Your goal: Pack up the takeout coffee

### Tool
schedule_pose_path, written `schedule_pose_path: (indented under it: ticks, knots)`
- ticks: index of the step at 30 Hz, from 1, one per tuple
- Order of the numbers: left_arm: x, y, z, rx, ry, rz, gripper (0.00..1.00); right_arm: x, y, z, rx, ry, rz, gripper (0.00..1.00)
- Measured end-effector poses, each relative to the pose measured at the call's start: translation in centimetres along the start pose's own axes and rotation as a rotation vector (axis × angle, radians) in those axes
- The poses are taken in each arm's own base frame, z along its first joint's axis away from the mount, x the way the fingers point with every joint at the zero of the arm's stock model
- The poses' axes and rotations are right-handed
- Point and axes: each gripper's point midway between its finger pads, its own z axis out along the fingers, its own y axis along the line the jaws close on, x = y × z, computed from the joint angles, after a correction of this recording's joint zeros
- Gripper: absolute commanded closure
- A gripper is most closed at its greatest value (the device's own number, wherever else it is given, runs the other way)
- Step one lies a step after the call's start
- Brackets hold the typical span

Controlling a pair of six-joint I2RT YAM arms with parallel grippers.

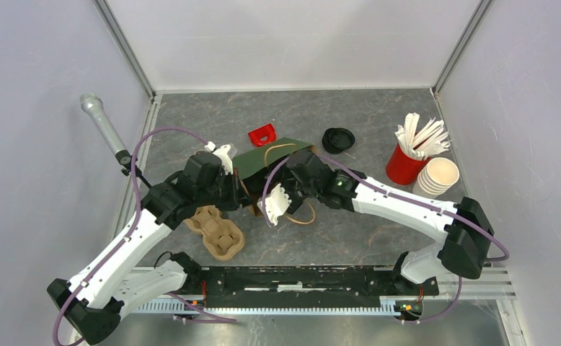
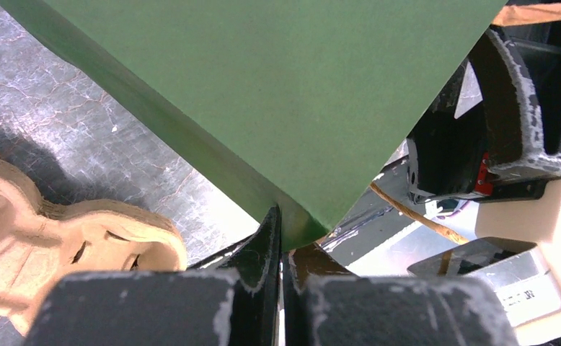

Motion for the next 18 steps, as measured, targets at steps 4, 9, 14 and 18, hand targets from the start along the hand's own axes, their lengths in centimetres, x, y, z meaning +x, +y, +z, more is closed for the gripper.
schedule_pose_path:
  ticks: [4, 9, 14, 18]
  knots:
    - [0.09, -0.05, 0.02, 0.004, 0.004, 0.0, 0.98, 0.3, 0.13, 0.49, -0.008, 0.002, -0.013, 0.48]
    - [0.21, -0.01, -0.09, 0.007, 0.002, 0.0, 0.98, 0.58, 0.57, 1.02, -0.029, -0.003, -0.021, 0.48]
    - [0.19, -0.08, -0.34, 0.013, -0.006, 0.002, 0.98, 0.55, 0.87, 1.05, -0.042, -0.014, -0.021, 0.48]
    - [0.2, -0.07, -0.34, 0.013, -0.006, 0.002, 0.98, 0.71, 0.9, 1.07, -0.043, -0.014, -0.019, 0.48]
